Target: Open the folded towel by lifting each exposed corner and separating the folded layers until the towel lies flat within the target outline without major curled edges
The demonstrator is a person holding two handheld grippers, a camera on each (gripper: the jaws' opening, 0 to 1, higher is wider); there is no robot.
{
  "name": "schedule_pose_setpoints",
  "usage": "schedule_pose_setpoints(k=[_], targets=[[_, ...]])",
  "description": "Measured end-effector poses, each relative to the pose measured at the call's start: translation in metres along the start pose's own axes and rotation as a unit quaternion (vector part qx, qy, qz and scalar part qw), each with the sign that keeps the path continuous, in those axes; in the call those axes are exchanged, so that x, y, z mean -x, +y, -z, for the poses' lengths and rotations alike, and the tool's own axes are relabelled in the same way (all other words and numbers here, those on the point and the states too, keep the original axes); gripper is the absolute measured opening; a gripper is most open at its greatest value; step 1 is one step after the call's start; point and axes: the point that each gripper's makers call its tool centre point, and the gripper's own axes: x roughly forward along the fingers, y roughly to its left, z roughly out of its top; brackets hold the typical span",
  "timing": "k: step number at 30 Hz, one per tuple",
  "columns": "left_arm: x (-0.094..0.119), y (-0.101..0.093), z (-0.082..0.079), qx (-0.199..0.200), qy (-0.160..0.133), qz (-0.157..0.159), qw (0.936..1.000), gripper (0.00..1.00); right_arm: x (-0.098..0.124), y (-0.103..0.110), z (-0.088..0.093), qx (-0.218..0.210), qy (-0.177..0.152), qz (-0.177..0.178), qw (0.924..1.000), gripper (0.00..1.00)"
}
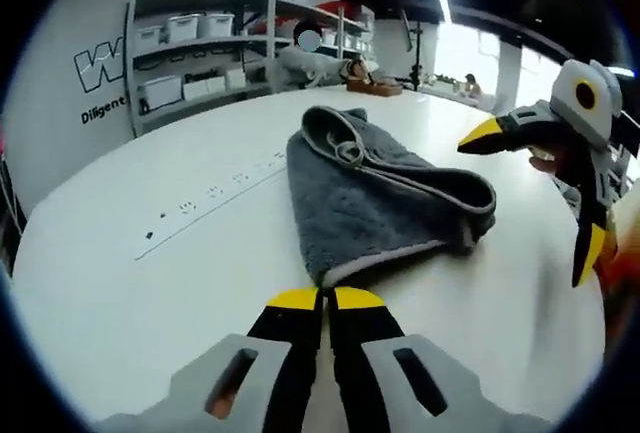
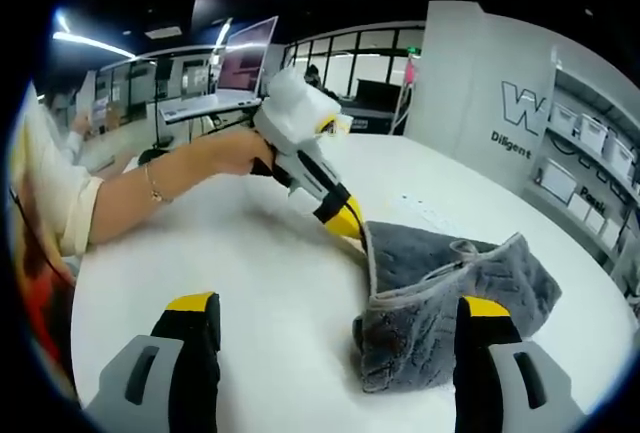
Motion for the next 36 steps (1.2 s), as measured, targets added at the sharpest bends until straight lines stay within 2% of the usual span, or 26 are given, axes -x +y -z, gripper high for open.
schedule_pose_setpoints(k=[8, 13, 17, 22, 27, 29, 36], targets=[[0.019, -0.004, 0.010, -0.025, 0.038, 0.006, 0.9989, 0.01, 0.001, 0.000, 0.000, 0.001, 0.001, 0.001, 1.0000, 0.98], [0.031, -0.003, 0.009, -0.042, 0.054, 0.001, 0.9977, 0.01, 0.002, -0.001, -0.002, 0.003, -0.002, 0.002, 1.0000, 0.99], [0.042, -0.009, 0.011, -0.059, 0.068, 0.009, 0.9959, 0.01, 0.003, -0.001, -0.001, 0.003, 0.000, 0.002, 1.0000, 0.99], [0.049, -0.022, 0.009, -0.072, 0.075, 0.028, 0.9942, 0.01, 0.004, 0.000, 0.001, 0.006, 0.010, 0.000, 0.9999, 0.99], [0.050, -0.023, 0.009, -0.075, 0.078, 0.030, 0.9936, 0.01, 0.004, 0.000, 0.001, 0.006, 0.012, 0.001, 0.9999, 0.99], [0.054, -0.036, 0.020, -0.103, 0.113, 0.048, 0.9871, 0.01, 0.007, 0.001, 0.005, 0.011, 0.025, -0.002, 0.9996, 0.99], [0.055, -0.052, 0.027, -0.117, 0.133, 0.077, 0.9812, 0.01, 0.009, 0.002, 0.005, 0.010, 0.023, -0.006, 0.9997, 0.99]])
